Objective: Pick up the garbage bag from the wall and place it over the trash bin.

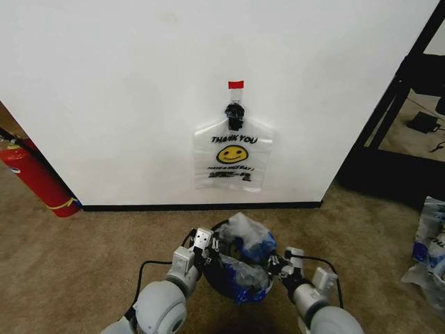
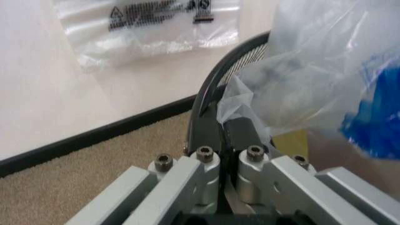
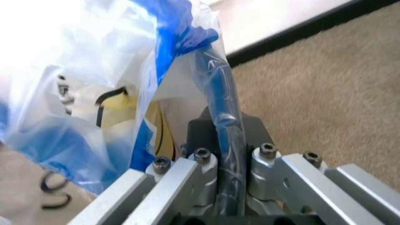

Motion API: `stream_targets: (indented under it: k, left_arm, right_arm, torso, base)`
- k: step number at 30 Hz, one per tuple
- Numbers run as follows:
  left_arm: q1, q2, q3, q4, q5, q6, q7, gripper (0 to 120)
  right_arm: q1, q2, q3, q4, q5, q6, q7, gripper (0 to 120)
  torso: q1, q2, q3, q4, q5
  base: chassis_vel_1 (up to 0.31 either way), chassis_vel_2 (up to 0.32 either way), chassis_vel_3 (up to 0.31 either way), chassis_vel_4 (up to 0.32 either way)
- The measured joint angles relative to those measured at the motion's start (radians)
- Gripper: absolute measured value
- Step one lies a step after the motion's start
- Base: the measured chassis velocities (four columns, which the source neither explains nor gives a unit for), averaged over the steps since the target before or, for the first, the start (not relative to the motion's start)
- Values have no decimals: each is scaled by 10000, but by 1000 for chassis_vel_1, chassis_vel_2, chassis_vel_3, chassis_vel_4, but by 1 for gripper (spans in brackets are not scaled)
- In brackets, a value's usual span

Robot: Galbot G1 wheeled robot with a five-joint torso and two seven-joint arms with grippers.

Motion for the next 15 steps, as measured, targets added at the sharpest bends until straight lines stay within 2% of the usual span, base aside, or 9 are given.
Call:
stream_targets:
  k: [7,9,10,11,12,14,15]
  left_arm:
    - [279,124,-91,-392,99,128,75,0]
    - [306,156,-225,-441,184,140,19,0]
    - [325,222,-542,-468,233,205,-32,0]
    - [344,228,-549,-581,247,221,-21,0]
    - [382,226,-522,-721,244,247,28,0]
    - [423,229,-505,-818,231,287,70,0]
    - [428,230,-498,-863,226,288,129,0]
  right_arm:
    - [-678,166,621,639,-66,38,196,1]
    - [-747,146,685,586,-200,48,358,1]
    - [-751,137,757,563,-374,83,406,1]
    - [-743,155,715,522,-466,87,415,1]
    - [-733,189,659,453,-563,87,427,1]
    - [-636,301,523,341,-736,97,403,1]
    - [-543,402,412,213,-872,147,341,1]
  torso:
    - [0,0,0,0,2]
    - [0,0,1,8,4]
    - [1,1,0,-11,-3]
    - [2,0,1,10,8]
    - [2,0,1,-1,6]
    - [2,-1,1,4,-9]
    - [1,0,0,-2,9]
  base:
    - [0,0,0,0]
    - [0,0,0,0]
    - [0,0,0,0]
    - [0,0,0,0]
    - [0,0,0,0]
    - [0,0,0,0]
    - [0,0,0,0]
